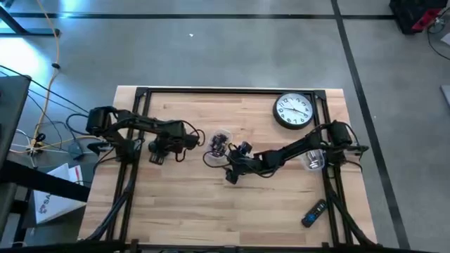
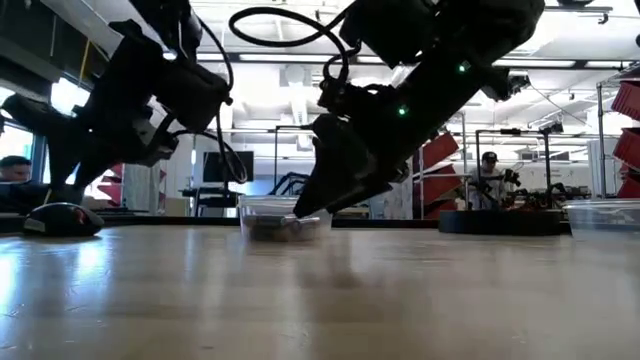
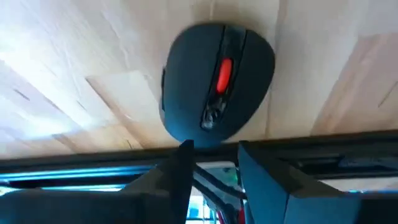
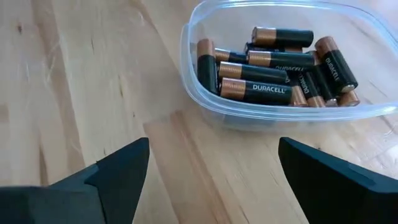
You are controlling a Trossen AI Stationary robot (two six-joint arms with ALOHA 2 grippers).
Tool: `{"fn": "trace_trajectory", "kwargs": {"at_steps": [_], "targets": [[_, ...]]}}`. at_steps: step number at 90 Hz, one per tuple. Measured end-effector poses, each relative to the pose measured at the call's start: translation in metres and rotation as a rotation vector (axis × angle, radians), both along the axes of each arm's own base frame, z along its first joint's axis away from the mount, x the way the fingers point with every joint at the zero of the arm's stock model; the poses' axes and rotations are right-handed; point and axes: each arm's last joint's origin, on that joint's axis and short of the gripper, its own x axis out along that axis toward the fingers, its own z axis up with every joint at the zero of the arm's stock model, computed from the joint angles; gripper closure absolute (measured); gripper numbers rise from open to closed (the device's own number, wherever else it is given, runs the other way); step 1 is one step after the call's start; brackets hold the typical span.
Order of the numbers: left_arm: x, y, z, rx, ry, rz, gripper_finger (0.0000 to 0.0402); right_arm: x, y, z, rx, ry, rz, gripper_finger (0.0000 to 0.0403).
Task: Insert battery
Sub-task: Insert the brown battery into the mouse's battery compartment
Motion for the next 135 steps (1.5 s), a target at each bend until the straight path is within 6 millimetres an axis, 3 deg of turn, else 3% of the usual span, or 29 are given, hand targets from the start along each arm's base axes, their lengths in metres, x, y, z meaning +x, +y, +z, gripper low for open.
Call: {"fn": "trace_trajectory", "kwargs": {"at_steps": [29,43,135], "targets": [[0.001,0.007,-0.002,0.034,-0.009,0.034,0.0143,0.0,0.0,0.0,0.0,0.007,0.001,0.0076],[0.001,0.01,-0.008,-0.006,0.04,0.059,0.0106,0.0,0.0,0.0,0.005,0.007,0.006,0.0076],[0.016,0.015,-0.055,-0.02,0.135,-0.038,0.0098,-0.002,0.006,-0.001,0.026,0.015,0.026,0.0075]]}}
